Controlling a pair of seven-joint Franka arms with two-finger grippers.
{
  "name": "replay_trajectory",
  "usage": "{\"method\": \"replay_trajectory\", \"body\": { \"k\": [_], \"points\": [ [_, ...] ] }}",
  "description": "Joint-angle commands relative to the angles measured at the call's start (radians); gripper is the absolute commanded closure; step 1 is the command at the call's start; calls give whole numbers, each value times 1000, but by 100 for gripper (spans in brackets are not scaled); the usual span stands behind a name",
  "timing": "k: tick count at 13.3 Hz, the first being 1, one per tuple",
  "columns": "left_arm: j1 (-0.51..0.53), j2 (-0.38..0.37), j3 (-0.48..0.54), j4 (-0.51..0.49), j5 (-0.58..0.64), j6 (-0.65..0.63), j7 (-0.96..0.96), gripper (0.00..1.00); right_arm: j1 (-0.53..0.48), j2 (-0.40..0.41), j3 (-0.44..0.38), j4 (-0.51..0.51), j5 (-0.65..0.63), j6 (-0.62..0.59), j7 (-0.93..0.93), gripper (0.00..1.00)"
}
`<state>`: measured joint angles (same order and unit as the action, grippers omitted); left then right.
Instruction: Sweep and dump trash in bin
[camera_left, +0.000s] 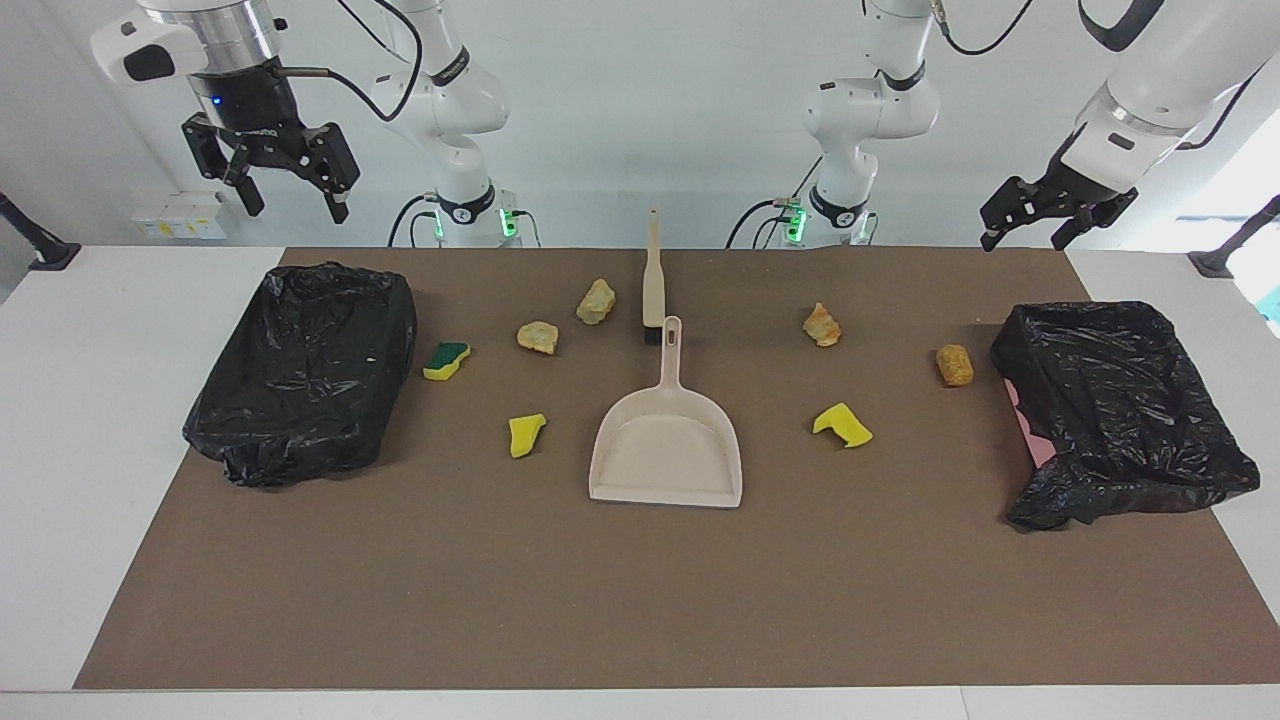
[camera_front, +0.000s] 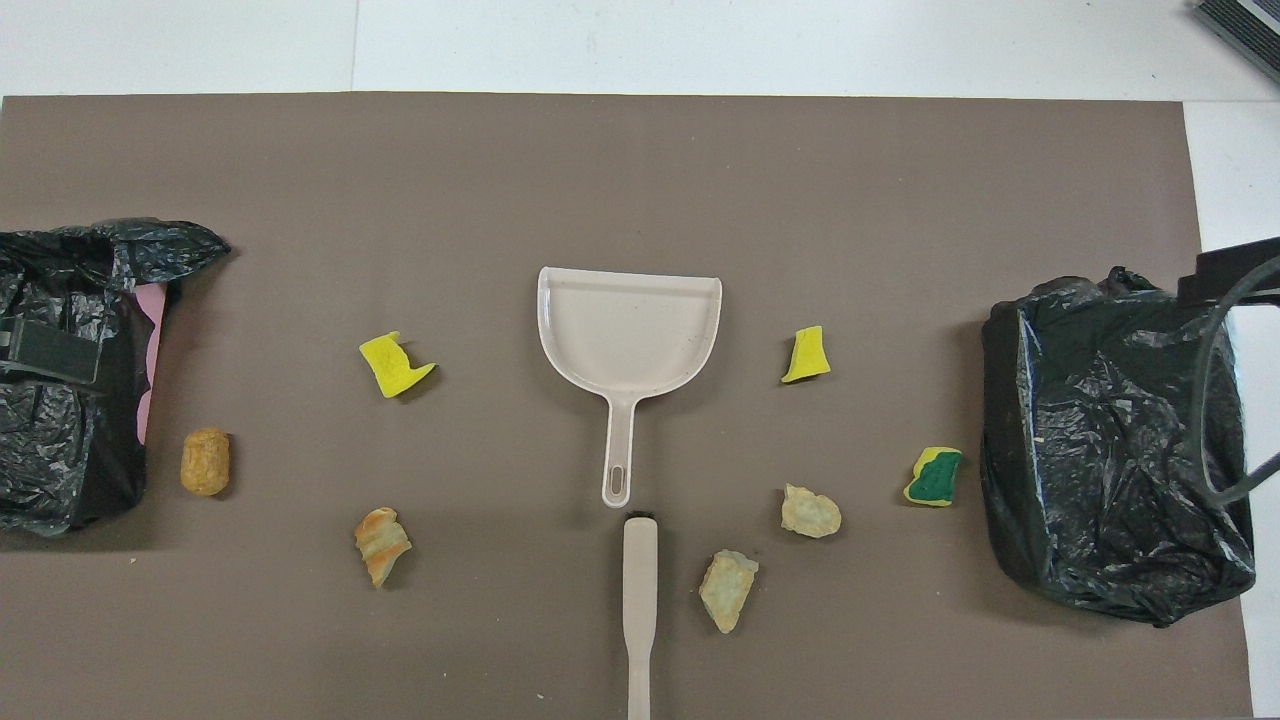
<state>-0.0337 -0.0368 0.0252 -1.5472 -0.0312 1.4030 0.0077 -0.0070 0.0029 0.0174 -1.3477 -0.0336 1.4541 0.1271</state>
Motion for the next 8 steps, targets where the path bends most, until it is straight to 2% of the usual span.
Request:
{"method": "replay_trajectory", "body": {
  "k": [1,8],
  "points": [
    [-2,-3,-1,18,17,-36,12,0,-10,-4,6,9,3,-24,-21,0],
    [-12,-23,-5,6,8,-38,9,0,-10,-3,6,9,3,-20,-21,0]
  ]
}}
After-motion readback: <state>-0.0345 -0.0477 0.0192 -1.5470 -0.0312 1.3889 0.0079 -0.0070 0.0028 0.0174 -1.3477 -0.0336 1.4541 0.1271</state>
